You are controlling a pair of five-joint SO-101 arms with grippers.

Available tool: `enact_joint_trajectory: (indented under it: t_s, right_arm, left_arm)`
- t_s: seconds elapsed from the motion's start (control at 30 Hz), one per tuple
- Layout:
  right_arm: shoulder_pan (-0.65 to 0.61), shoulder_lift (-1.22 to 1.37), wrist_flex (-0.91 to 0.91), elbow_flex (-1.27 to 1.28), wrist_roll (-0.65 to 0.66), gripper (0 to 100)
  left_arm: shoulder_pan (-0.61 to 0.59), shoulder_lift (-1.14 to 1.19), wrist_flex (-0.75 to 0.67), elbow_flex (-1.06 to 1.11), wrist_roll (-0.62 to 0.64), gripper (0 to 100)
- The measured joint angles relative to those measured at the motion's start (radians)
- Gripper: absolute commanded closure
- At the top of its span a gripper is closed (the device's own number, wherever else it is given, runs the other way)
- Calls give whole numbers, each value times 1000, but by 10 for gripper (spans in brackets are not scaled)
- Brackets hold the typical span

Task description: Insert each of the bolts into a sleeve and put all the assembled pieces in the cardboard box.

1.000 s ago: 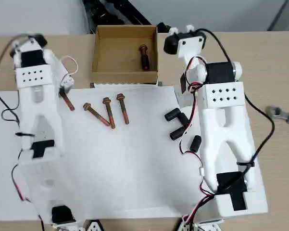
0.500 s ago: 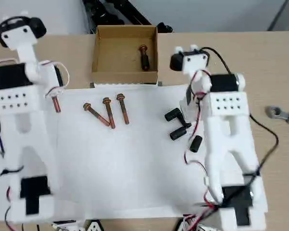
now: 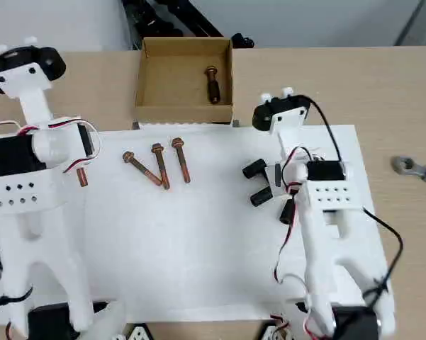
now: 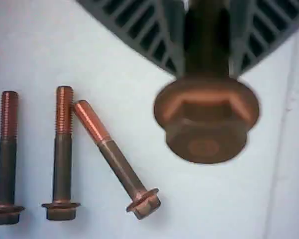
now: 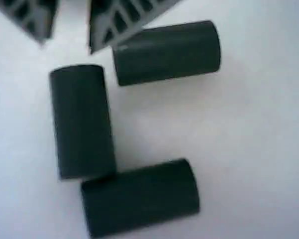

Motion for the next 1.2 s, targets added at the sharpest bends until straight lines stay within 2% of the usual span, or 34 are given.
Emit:
enact_joint_trajectory:
  t_s: [0.3, 0.47, 0.63, 0.83, 1.2]
  right_arm:
    - [2, 195, 157, -252, 0, 912]
    - [0, 292, 252, -420, 0, 832]
    - [-43, 382, 362, -540, 0, 820]
    - [-98, 454, 399, -574, 0, 818]
    - [-98, 493, 377, -574, 28, 820]
  left_arm:
    - [0, 0, -3, 5, 6, 994]
    - [0, 29, -3, 5, 9, 994]
    - [0, 49, -3, 5, 9, 994]
    - [0, 52, -3, 5, 9, 994]
    - [-25, 52, -3, 5, 9, 994]
